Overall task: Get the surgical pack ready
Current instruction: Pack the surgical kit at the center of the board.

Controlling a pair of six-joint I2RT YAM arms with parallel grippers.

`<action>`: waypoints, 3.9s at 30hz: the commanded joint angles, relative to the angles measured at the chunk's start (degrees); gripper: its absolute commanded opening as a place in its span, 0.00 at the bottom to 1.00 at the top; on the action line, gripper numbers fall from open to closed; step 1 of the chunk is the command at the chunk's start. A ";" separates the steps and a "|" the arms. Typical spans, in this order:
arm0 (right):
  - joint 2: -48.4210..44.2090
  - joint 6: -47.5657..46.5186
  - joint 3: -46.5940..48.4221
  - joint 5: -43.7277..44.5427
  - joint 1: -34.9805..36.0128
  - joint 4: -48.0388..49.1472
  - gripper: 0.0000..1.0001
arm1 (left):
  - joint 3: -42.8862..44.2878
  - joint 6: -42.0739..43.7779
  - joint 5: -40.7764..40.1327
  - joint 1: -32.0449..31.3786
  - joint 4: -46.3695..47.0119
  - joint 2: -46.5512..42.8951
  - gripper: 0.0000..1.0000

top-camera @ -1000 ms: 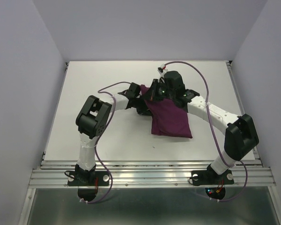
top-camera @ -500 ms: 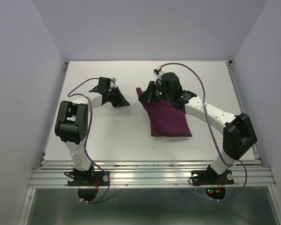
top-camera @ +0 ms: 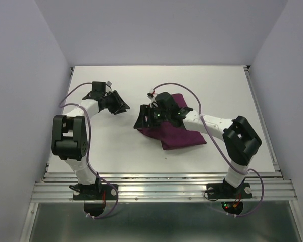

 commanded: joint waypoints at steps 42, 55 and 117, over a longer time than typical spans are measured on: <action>-18.67 -8.51 -17.07 3.86 -7.55 -16.09 0.13 | -19.84 -14.56 7.33 -21.48 24.51 -1.77 0.03; -15.76 -7.89 -24.30 6.64 -6.23 -14.58 0.06 | -20.81 -6.66 5.49 -21.13 13.10 -7.12 0.00; -12.34 -2.80 -14.34 2.71 -10.73 -9.49 0.06 | 5.91 -5.68 0.21 -17.27 7.72 9.13 0.00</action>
